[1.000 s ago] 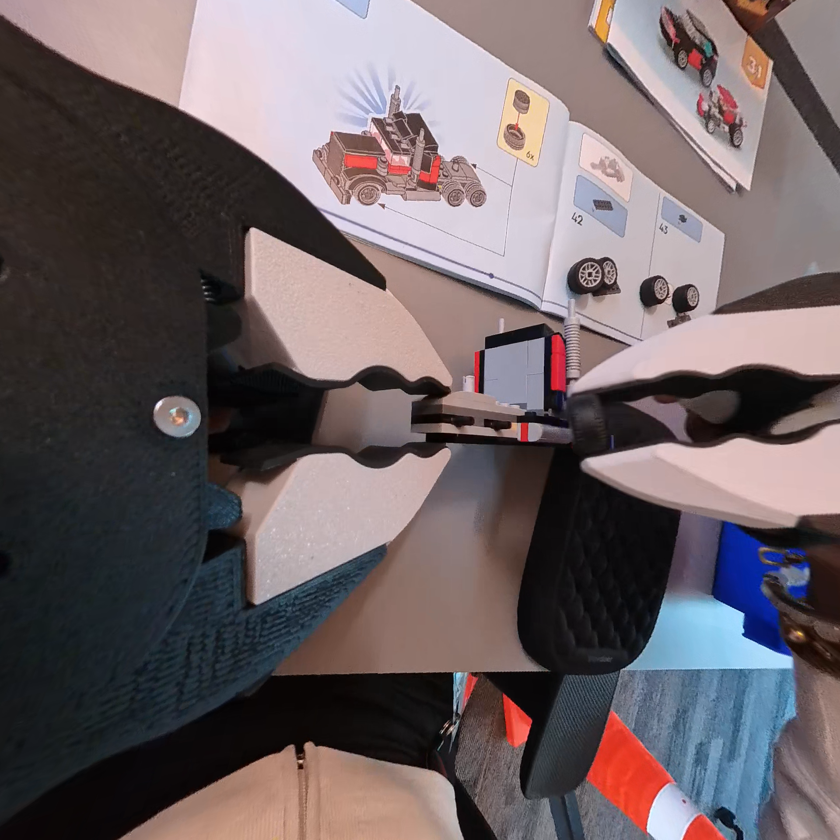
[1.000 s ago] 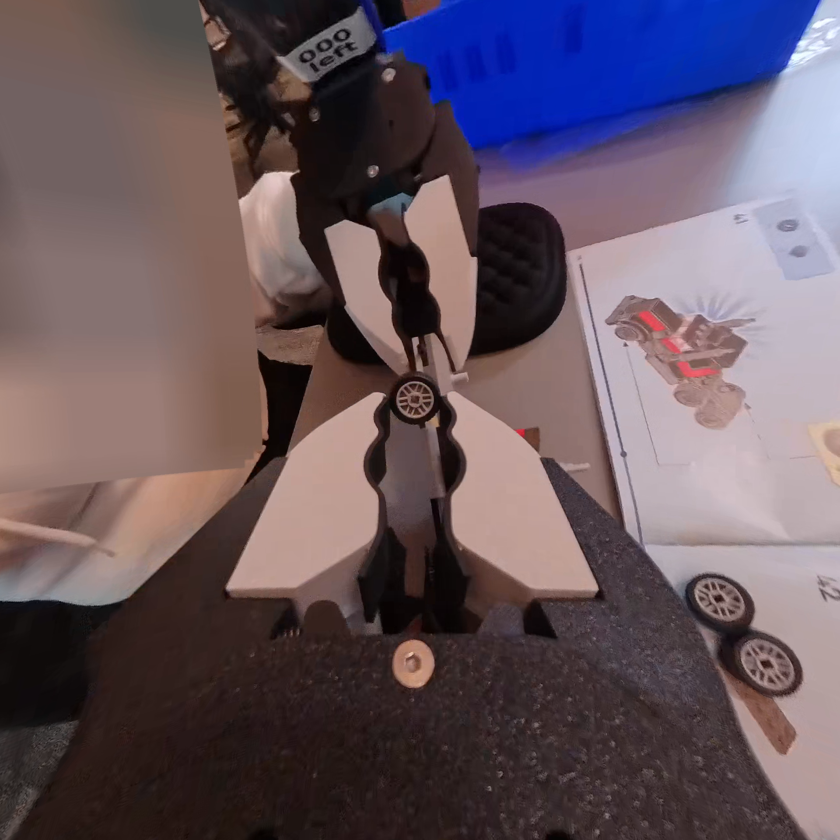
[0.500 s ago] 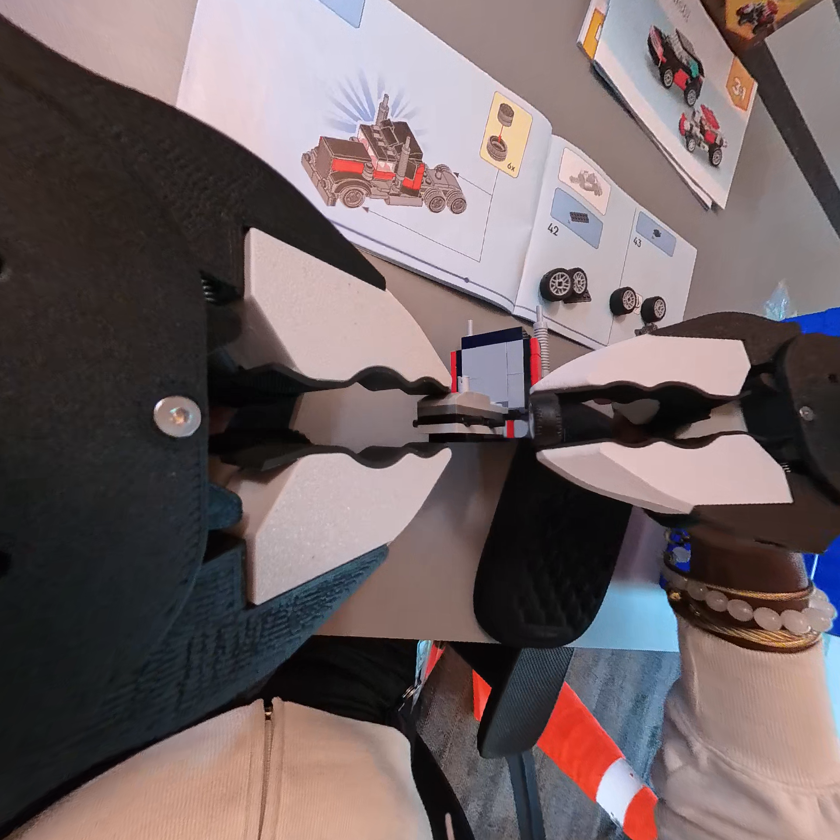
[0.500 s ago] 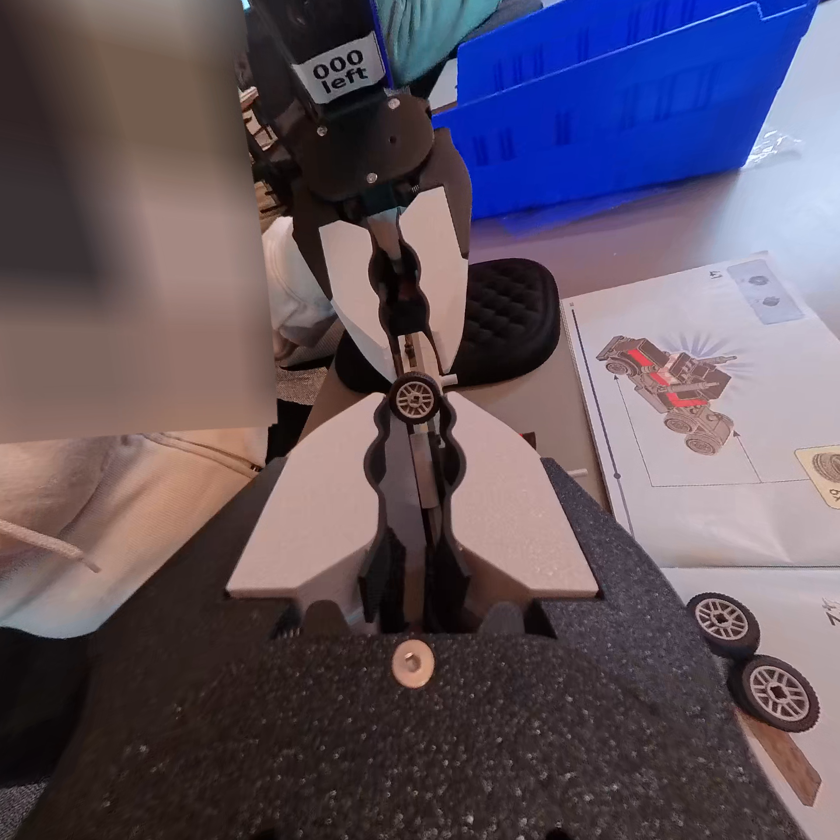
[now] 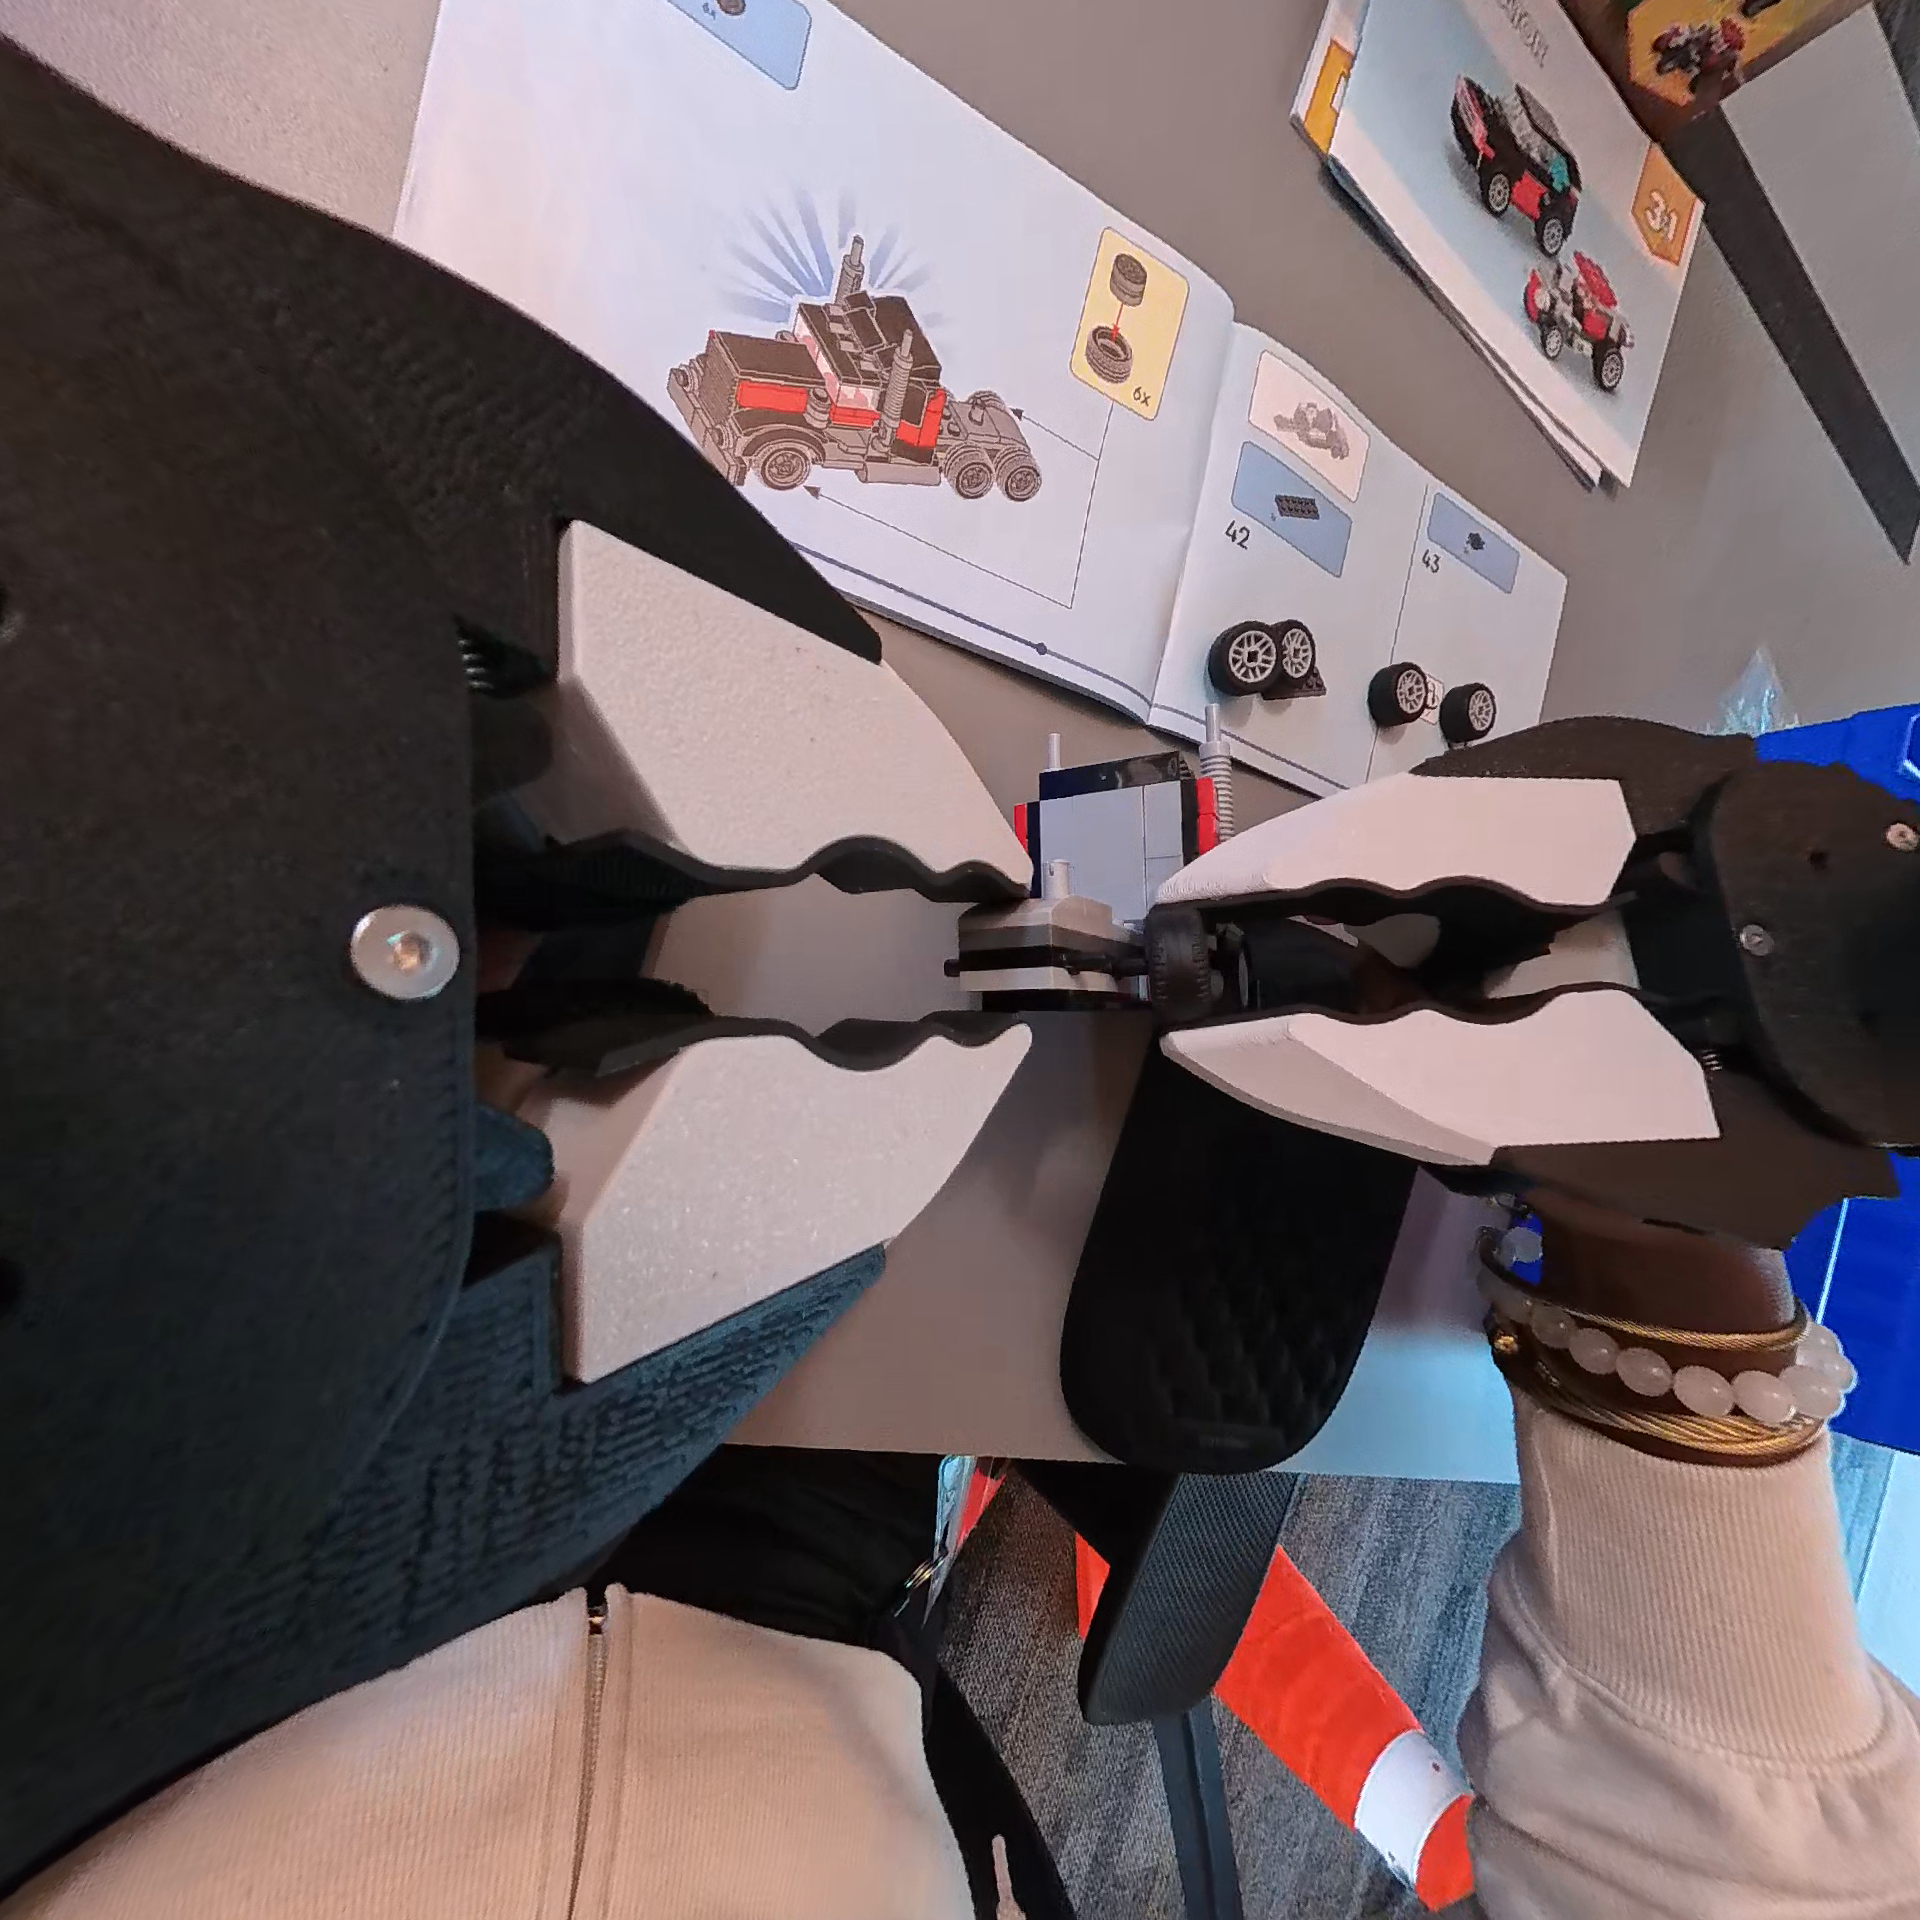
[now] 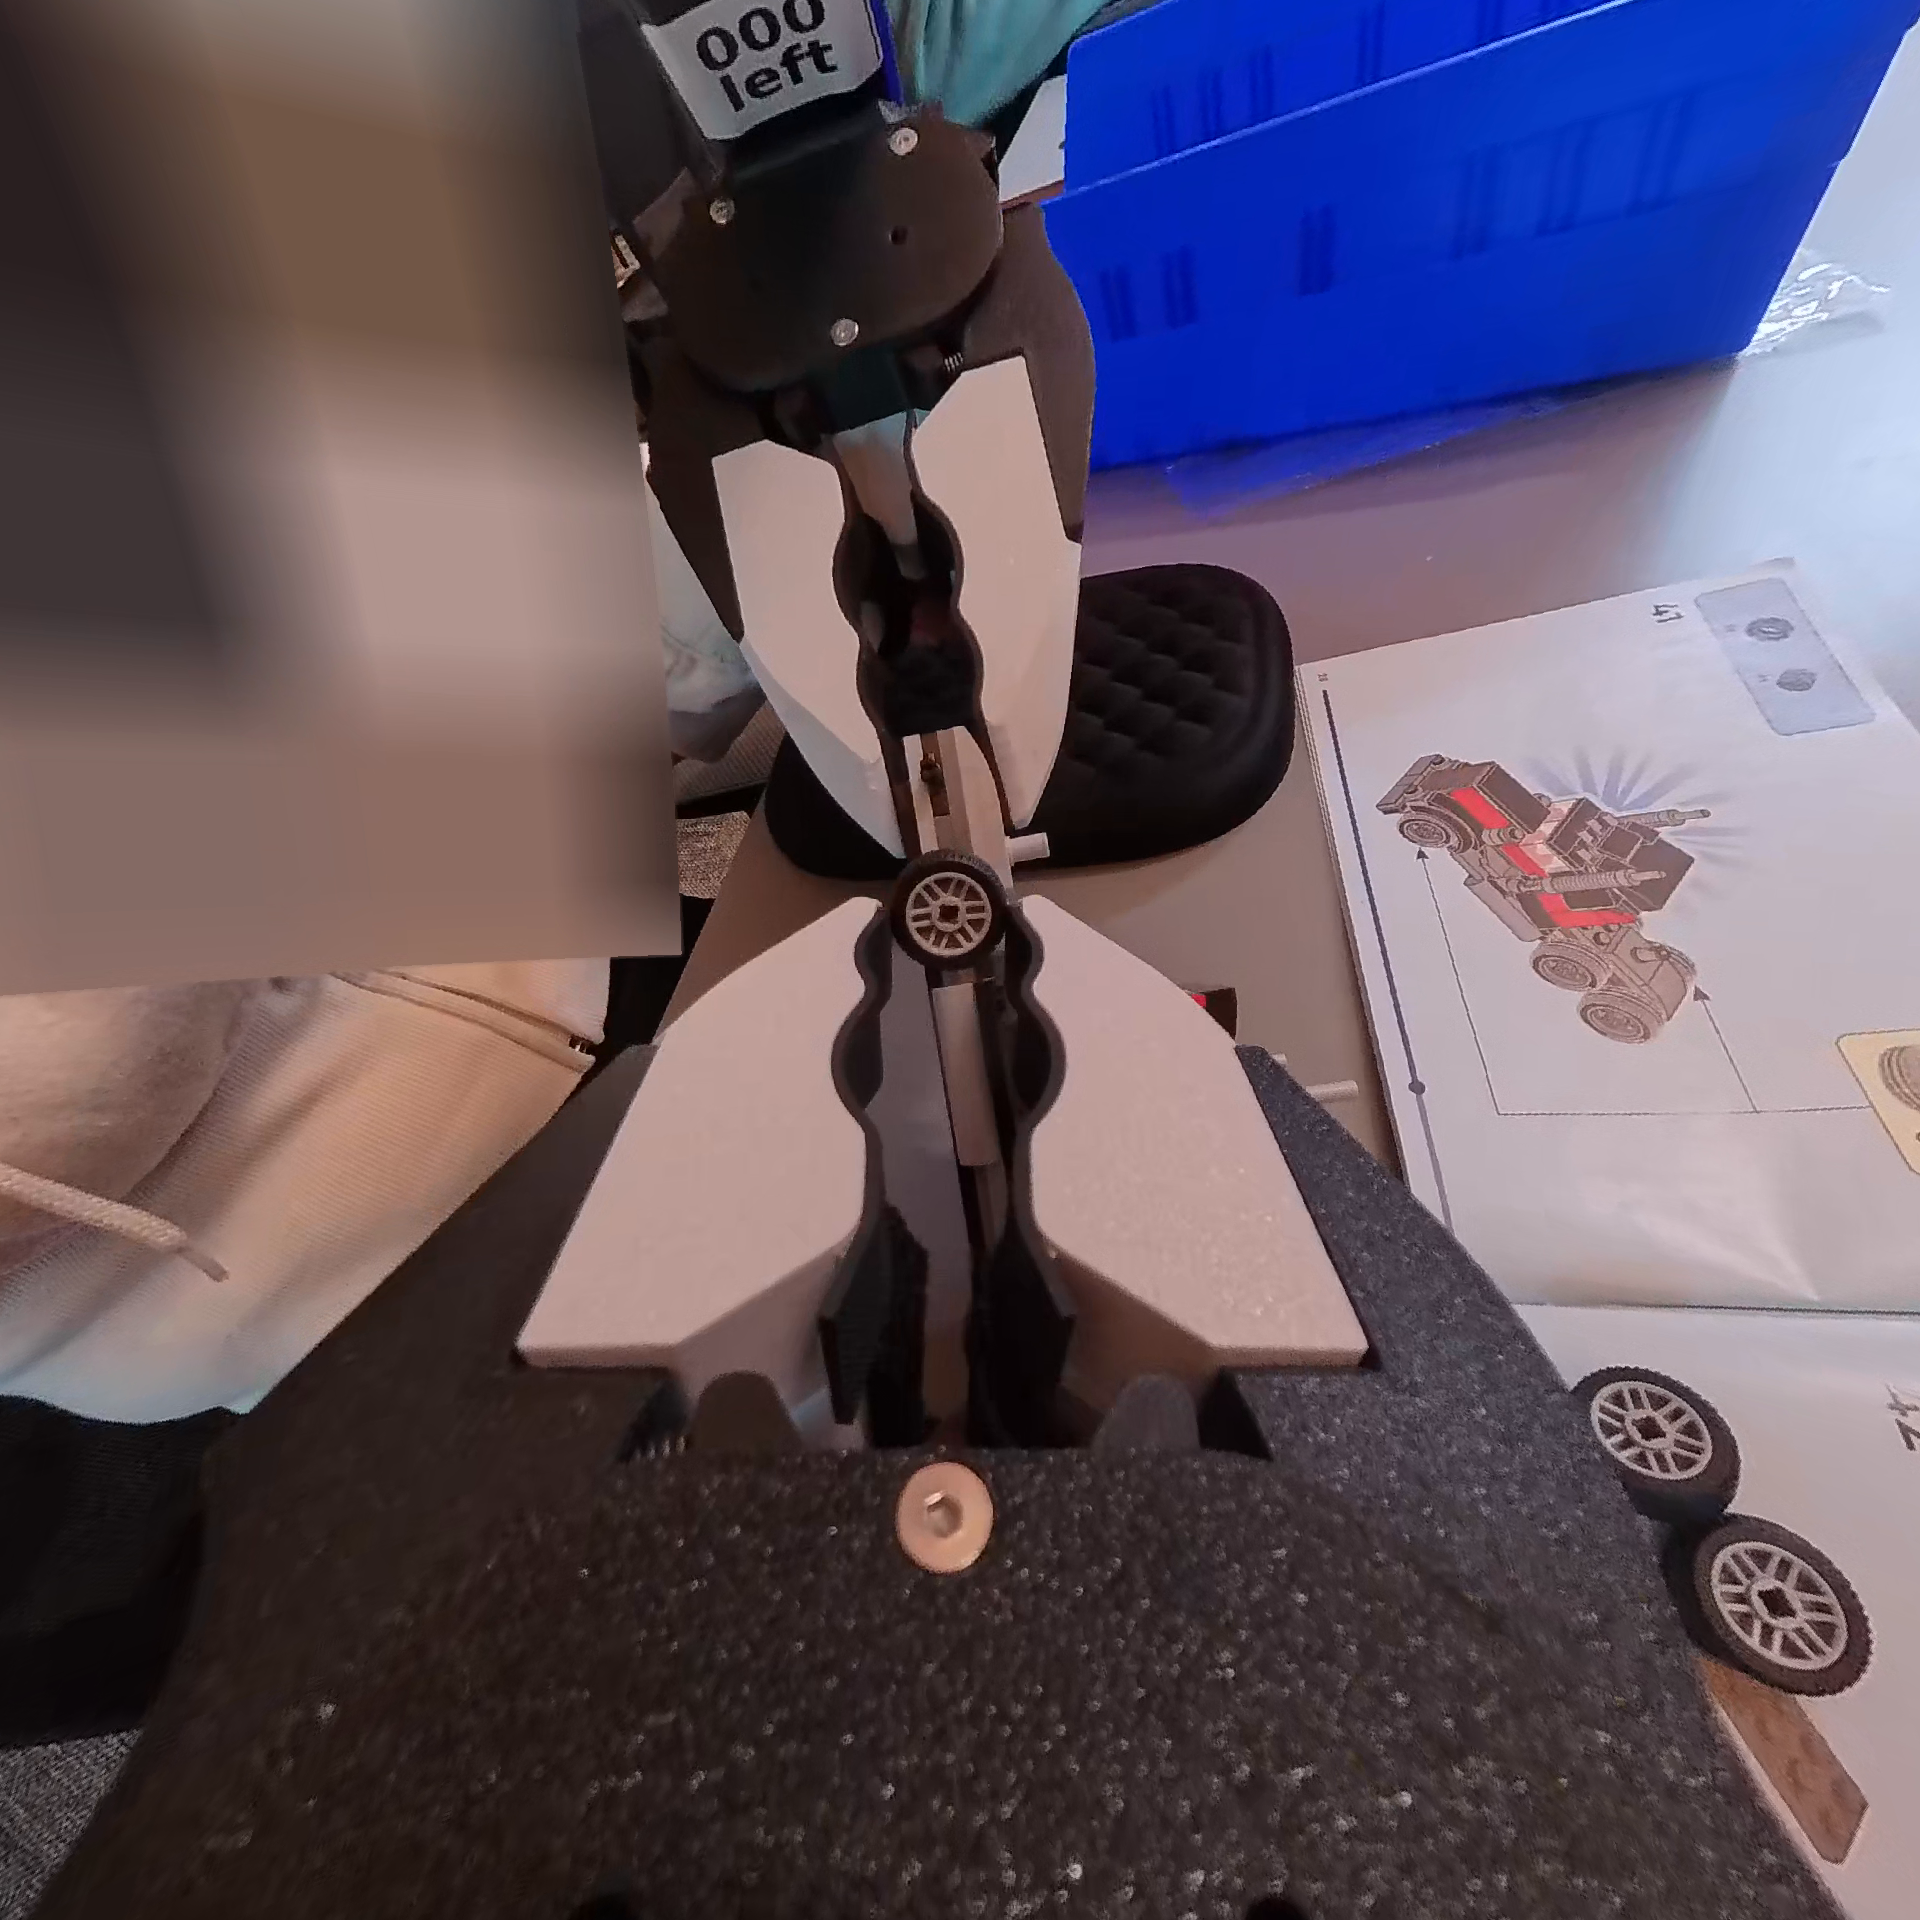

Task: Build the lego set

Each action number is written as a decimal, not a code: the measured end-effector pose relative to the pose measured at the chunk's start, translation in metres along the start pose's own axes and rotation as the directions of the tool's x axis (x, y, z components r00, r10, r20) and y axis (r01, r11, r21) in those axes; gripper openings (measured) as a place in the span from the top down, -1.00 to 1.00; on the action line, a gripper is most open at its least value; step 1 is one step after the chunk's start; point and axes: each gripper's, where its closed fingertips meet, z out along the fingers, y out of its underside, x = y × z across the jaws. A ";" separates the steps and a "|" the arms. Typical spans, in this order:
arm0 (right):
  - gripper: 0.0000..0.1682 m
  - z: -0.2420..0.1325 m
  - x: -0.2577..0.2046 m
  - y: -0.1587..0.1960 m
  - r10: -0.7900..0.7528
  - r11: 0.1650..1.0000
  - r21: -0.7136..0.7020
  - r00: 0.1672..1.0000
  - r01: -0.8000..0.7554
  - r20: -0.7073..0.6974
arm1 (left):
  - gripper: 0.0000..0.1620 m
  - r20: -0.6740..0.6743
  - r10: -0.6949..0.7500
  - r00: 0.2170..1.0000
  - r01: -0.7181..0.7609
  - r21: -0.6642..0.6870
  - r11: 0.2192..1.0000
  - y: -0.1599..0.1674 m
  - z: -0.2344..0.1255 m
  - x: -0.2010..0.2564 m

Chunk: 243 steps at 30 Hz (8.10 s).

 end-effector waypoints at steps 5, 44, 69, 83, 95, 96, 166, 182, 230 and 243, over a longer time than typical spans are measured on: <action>0.76 -0.001 -0.001 -0.001 -0.015 1.000 -0.013 1.000 0.015 -0.002 | 0.75 0.005 0.013 1.000 -0.013 -0.005 1.000 -0.001 0.000 0.001; 0.75 0.026 0.012 0.032 -0.414 0.445 -0.863 0.909 0.239 0.039 | 0.77 0.064 0.068 0.996 -0.065 -0.046 0.997 0.040 0.015 -0.004; 0.52 -0.144 0.078 0.030 0.078 0.974 -0.086 0.665 -0.210 -0.742 | 0.75 0.059 0.045 0.997 -0.042 -0.048 0.998 0.041 0.014 -0.005; 0.62 -0.066 0.106 0.062 -0.325 0.753 -0.655 0.901 0.063 -0.287 | 0.75 0.053 0.030 0.998 -0.027 -0.048 0.998 0.041 0.014 -0.006; 0.75 -0.057 0.115 0.067 -0.349 0.689 -0.718 0.914 0.101 -0.206 | 0.75 0.050 0.009 0.999 -0.008 -0.036 0.999 0.039 0.013 -0.008; 0.75 -0.057 0.115 0.068 -0.347 0.689 -0.718 0.915 0.100 -0.205 | 0.75 0.049 0.010 0.999 -0.008 -0.036 0.999 0.039 0.013 -0.008; 0.76 0.042 0.011 0.006 -0.301 0.821 -0.516 0.953 0.246 -0.024 | 0.75 0.034 0.021 0.999 -0.021 -0.004 1.000 0.036 0.011 -0.005; 0.75 0.043 0.007 0.007 -0.293 0.815 -0.527 0.956 0.243 -0.012 | 0.75 0.042 0.024 0.999 -0.023 -0.023 0.999 0.039 0.013 -0.005; 0.76 0.040 0.004 0.003 -0.044 0.835 -0.547 0.998 0.064 0.049 | 0.75 -0.072 -0.067 0.995 0.068 0.011 0.998 0.034 0.008 -0.002; 0.75 0.038 0.008 0.005 -0.064 0.809 -0.583 0.997 0.080 0.049 | 0.75 -0.073 -0.070 0.995 0.071 0.013 0.997 0.033 0.008 -0.002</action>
